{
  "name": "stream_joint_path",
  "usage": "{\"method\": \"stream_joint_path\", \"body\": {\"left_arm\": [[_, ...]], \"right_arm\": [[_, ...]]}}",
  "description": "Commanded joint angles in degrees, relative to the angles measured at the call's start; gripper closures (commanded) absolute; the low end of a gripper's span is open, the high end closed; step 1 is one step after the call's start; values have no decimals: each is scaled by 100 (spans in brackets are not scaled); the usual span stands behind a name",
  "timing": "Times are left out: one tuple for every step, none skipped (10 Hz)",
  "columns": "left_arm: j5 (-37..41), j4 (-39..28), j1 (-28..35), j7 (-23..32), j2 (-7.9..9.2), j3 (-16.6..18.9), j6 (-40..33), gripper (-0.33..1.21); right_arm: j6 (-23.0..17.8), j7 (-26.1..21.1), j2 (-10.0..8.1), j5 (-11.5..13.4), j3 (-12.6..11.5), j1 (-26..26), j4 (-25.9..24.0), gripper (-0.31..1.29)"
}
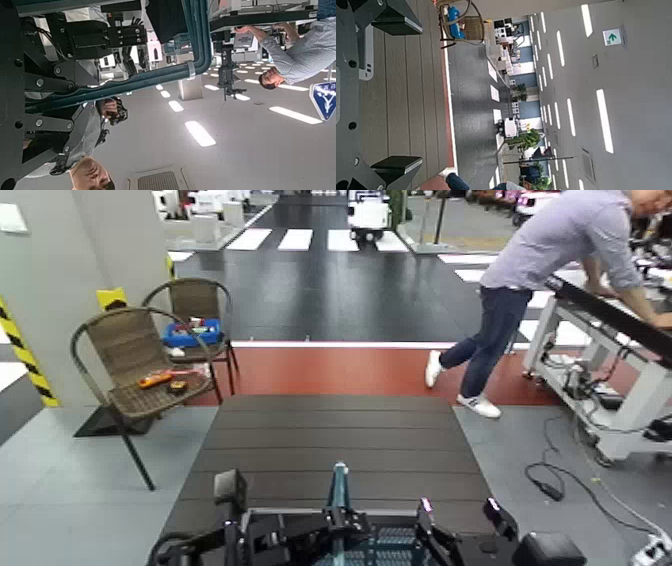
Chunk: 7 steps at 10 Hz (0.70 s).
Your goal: Place the crate on the table.
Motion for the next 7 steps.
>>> {"method": "stream_joint_path", "body": {"left_arm": [[0,7,2,0,5,0,3,120],[0,16,2,-9,5,0,3,120],[0,16,-7,-9,14,-9,11,120],[0,25,-25,-9,23,9,11,120],[-44,43,-130,0,84,0,38,120],[-141,78,-280,-9,163,-9,91,120],[-185,192,-420,-9,207,-52,117,120]], "right_arm": [[8,0,0,-1,9,-6,9,15],[8,0,0,-1,9,-6,9,15],[8,0,0,-1,9,-6,9,15],[8,0,0,-1,9,-6,9,15],[8,0,9,-1,9,-6,9,15],[-1,0,9,-1,18,-6,18,15],[-36,0,18,-18,18,-6,44,15]]}}
